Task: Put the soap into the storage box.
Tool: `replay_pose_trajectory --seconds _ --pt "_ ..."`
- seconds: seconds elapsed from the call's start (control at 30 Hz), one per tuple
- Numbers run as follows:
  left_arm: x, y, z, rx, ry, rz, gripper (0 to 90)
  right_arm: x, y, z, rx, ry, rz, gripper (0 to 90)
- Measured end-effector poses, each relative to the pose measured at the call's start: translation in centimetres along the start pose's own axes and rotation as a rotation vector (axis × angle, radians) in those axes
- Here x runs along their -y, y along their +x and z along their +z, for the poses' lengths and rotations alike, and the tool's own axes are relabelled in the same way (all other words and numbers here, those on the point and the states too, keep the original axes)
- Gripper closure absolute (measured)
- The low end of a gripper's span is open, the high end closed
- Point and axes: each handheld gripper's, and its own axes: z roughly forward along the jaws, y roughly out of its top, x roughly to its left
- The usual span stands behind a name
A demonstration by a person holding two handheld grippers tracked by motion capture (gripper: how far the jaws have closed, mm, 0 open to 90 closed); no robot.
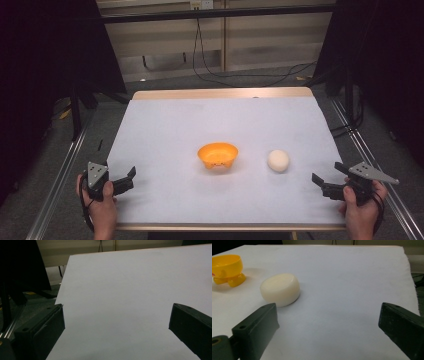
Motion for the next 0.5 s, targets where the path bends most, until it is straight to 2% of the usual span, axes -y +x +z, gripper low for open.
replay_pose_trajectory --seconds 0.1,0.13,0.2,0.3,0.33,0.43,0.47,0.5 --pt "0.0 0.0 0.0 0.0 0.006 0.005 0.0 -0.1 0.0 -0.1 0.011 -0.019 -0.005 6.6" --pt "0.0 0.0 0.0 0.0 0.006 0.005 0.0 -0.1 0.3 0.0 0.032 -0.003 -0.035 5.4" --pt "0.0 0.0 0.0 -0.002 0.01 0.007 0.0 -0.2 0.4 0.1 0.041 0.008 -0.043 5.0" --pt "0.0 0.0 0.0 -0.001 0.009 0.005 0.0 -0.7 0.2 0.0 -0.026 0.015 0.001 8.7" --pt "0.0 0.1 0.0 0.0 0.011 0.007 0.0 -0.7 0.2 0.0 -0.026 0.015 0.001 8.7" --pt "0.0 0.0 0.0 0.0 0.007 0.003 0.0 -1.6 -0.1 0.4 -0.075 0.024 -0.017 10.3" --pt "0.0 0.0 0.0 0.0 0.006 0.004 0.1 -1.7 -0.2 0.5 -0.095 0.021 -0.011 9.7" --pt "0.0 0.0 0.0 -0.001 0.006 0.001 0.0 -1.8 -0.2 0.7 -0.111 0.018 0.002 5.6"
